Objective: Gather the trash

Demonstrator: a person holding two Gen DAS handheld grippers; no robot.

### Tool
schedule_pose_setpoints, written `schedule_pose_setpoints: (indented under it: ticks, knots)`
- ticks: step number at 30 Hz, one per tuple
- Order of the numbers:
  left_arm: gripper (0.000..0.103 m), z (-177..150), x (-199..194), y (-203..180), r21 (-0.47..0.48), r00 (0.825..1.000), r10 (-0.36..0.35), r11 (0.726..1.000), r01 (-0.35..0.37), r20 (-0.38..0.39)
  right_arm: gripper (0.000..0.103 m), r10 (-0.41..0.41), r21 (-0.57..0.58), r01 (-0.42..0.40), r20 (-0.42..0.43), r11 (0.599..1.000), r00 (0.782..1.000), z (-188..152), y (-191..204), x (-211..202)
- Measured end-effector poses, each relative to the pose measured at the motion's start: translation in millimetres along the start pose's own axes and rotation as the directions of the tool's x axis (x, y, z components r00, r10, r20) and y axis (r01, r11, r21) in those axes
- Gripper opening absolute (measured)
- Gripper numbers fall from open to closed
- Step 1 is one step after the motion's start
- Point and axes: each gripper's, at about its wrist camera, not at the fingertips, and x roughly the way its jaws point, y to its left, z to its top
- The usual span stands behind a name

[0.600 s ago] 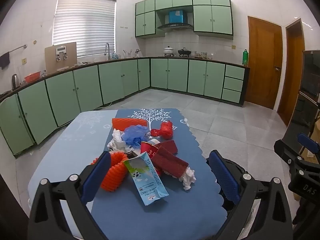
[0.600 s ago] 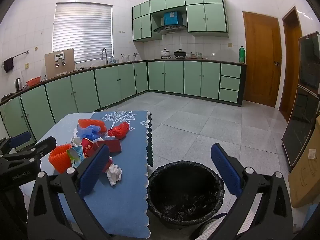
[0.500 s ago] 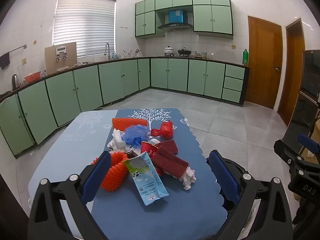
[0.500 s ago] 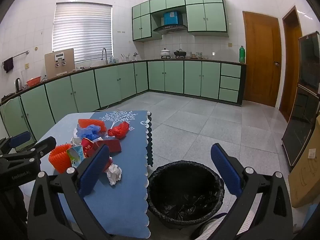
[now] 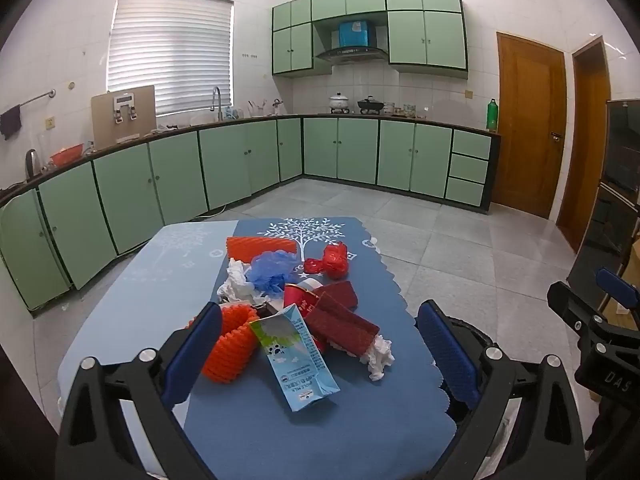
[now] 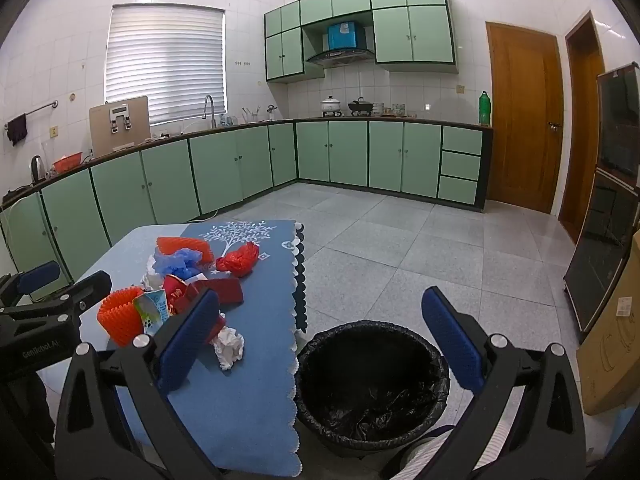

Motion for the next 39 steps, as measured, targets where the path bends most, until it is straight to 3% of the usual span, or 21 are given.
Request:
schedule_pose_setpoints:
  ticks: [39]
  knots:
    - [0.096, -1.3, -1.0, 4.7, 0.002, 1.0, 0.002, 1.0, -0.002, 0.002, 0.098, -0.003, 0.004, 0.003, -0.002, 1.0, 1.0, -1.9, 1.1, 3.2]
